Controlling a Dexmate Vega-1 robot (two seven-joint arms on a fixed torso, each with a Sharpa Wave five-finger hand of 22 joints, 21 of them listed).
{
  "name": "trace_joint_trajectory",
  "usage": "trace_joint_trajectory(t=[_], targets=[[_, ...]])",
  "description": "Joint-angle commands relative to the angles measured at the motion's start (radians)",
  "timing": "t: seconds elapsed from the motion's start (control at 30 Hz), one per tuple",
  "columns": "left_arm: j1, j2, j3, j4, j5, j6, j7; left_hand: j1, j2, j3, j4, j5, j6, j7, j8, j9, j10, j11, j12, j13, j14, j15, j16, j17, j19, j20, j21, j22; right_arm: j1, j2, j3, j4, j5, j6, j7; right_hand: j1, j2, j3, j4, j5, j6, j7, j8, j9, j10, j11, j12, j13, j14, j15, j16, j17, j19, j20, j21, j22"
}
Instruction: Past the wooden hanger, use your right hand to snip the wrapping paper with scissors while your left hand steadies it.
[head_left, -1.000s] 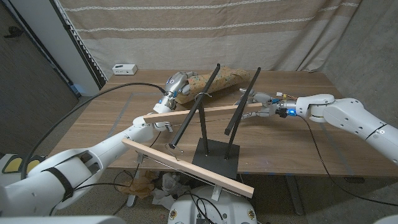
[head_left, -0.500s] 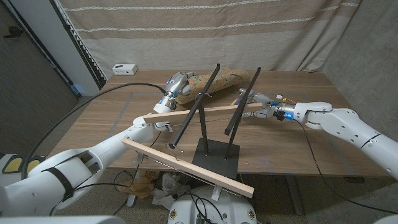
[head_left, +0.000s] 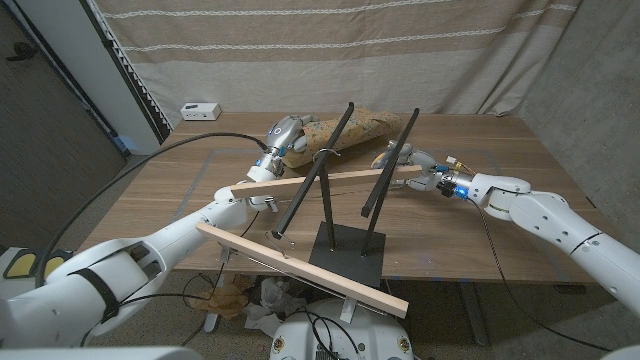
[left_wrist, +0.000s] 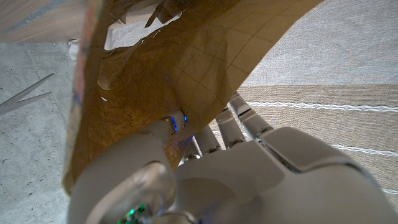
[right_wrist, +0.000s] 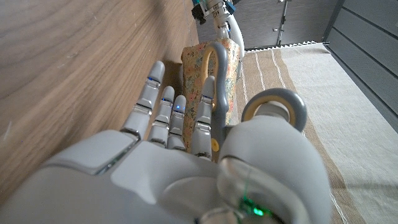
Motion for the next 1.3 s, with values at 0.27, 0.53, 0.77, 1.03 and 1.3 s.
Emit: trace_joint_trajectory(t=[0.27, 0.53, 0.77, 1.03, 1.3], targets=[[0.007, 0.008, 0.001, -0.026, 0.009, 0.014, -0.007, 0.013, 0.001, -0.003, 0.001, 0.008, 0.001, -0.003, 0.002, 0.000, -0.004, 0.001, 0.007, 0.006, 0.011, -0.167, -0.002, 0.003, 0.000, -0.069, 0.006, 0.000, -0.068, 0.056, 0.039, 0.028, 0.057, 0.091, -0.087, 0.102, 0.000, 0.023, -0.006, 0.032, 0.002, -0.006, 0.226, 0.291, 0.110, -0.030, -0.077, -0.098, 0.048, -0.026, -0.016, 0.007, 0.036, -0.027, 0.005, 0.002], [0.007, 0.007, 0.000, -0.024, 0.010, 0.011, -0.006, 0.013, 0.001, -0.003, 0.000, 0.008, 0.002, -0.003, 0.002, -0.001, -0.004, 0.001, 0.007, 0.006, 0.013, -0.167, -0.002, 0.004, 0.000, -0.068, 0.007, 0.000, -0.094, 0.060, 0.053, 0.016, 0.066, 0.087, -0.140, 0.143, 0.007, 0.029, 0.010, 0.037, -0.051, -0.029, 0.444, 0.589, 0.344, -0.113, -0.066, -0.110, 0.106, -0.068, -0.023, 0.008, 0.052, -0.062, 0.009, 0.003], [0.016, 0.011, -0.004, -0.037, 0.010, 0.021, -0.007, 0.014, 0.001, -0.003, 0.000, 0.008, 0.002, -0.003, 0.002, -0.002, -0.003, 0.001, 0.007, 0.007, 0.014, -0.167, -0.002, 0.004, 0.000, -0.067, 0.007, -0.001, -0.095, 0.058, 0.054, 0.013, 0.061, 0.086, -0.148, 0.166, 0.017, 0.035, 0.012, 0.035, -0.082, -0.035, 0.510, 0.673, 0.490, -0.155, -0.024, -0.094, 0.146, -0.105, -0.026, 0.008, 0.066, -0.100, 0.015, 0.003], [0.025, 0.015, -0.008, -0.048, 0.011, 0.029, -0.008, 0.014, 0.001, -0.003, -0.001, 0.009, 0.003, -0.003, 0.002, -0.003, -0.002, 0.001, 0.008, 0.007, 0.017, -0.168, -0.001, 0.004, 0.001, -0.067, 0.008, -0.001, -0.097, 0.057, 0.056, 0.004, 0.062, 0.073, -0.180, 0.231, 0.036, 0.056, -0.001, 0.033, -0.095, -0.055, 0.529, 0.667, 0.616, -0.232, 0.062, -0.023, 0.215, -0.171, -0.015, 0.017, 0.097, -0.173, 0.039, 0.008], [0.023, 0.015, -0.006, -0.043, 0.014, 0.024, -0.009, 0.015, 0.001, -0.003, -0.001, 0.009, 0.006, -0.002, 0.002, -0.004, -0.001, 0.001, 0.008, 0.008, 0.020, -0.168, 0.000, 0.004, 0.000, -0.067, 0.009, -0.002, -0.094, 0.041, 0.051, -0.006, 0.041, 0.066, -0.193, 0.285, 0.048, 0.075, -0.012, 0.034, -0.065, -0.058, 0.554, 0.664, 0.616, -0.236, 0.099, 0.029, 0.234, -0.185, -0.012, 0.023, 0.111, -0.187, 0.056, 0.011]])
